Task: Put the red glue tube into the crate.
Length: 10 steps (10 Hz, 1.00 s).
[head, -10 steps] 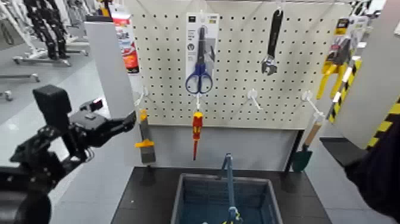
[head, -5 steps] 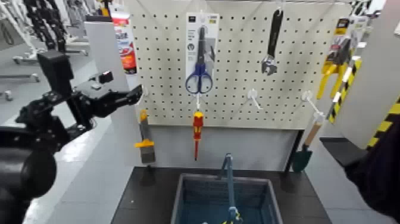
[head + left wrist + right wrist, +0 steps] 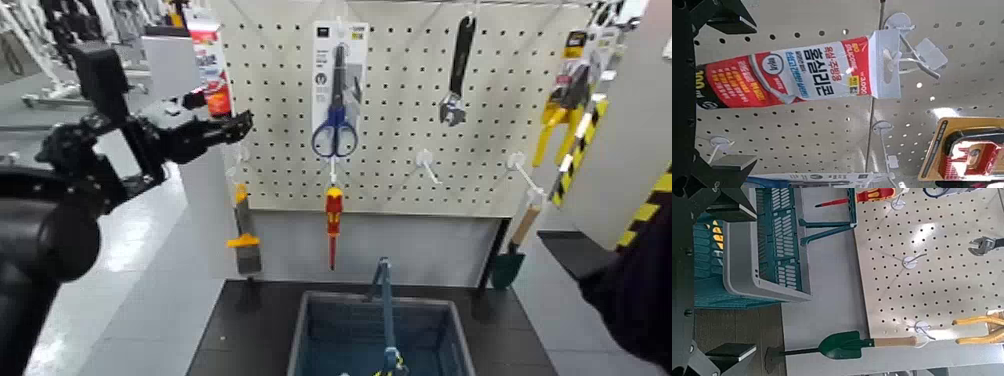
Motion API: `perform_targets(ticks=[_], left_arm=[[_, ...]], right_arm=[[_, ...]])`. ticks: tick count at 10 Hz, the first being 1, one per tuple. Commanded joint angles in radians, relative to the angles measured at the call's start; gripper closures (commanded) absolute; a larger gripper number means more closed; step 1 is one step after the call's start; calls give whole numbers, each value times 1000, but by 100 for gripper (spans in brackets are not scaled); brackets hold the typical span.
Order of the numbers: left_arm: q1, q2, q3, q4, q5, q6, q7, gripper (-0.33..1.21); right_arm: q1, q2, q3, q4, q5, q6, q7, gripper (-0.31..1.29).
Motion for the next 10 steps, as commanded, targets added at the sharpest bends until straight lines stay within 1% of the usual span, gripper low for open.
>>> perform_targets(ticks=[1,2,3,4,5,6,7,10], left_arm=[[-59,23,-34,21,36,12,-13,16],[-73,31,-45,26,42,17,-31,25],[-77,34,-46,26,45,20,-40,53],[-76,31,-46,22,48,26,-34,89],[-76,31,-46,12,45,43,-23,105],[-76,32,-42,4,39,43,-17,115],[-74,32,-37,2,39,43,-16,118],[-73,32,-25,-4,33,39,-11,118]], right_arm=[[-4,120,1,2,-6,-5,3,14],[-4,118,1,2,-8,-7,5,14],[-4,120,1,3,-8,-5,5,14],[-4,120,1,3,-8,-7,5,14],[-4,120,1,5,-9,-7,5,14],[-4,120,1,5,-9,-7,3,14],[-4,120,1,5,-9,-7,5,14],[-4,120,1,5,-9,-7,5,14]])
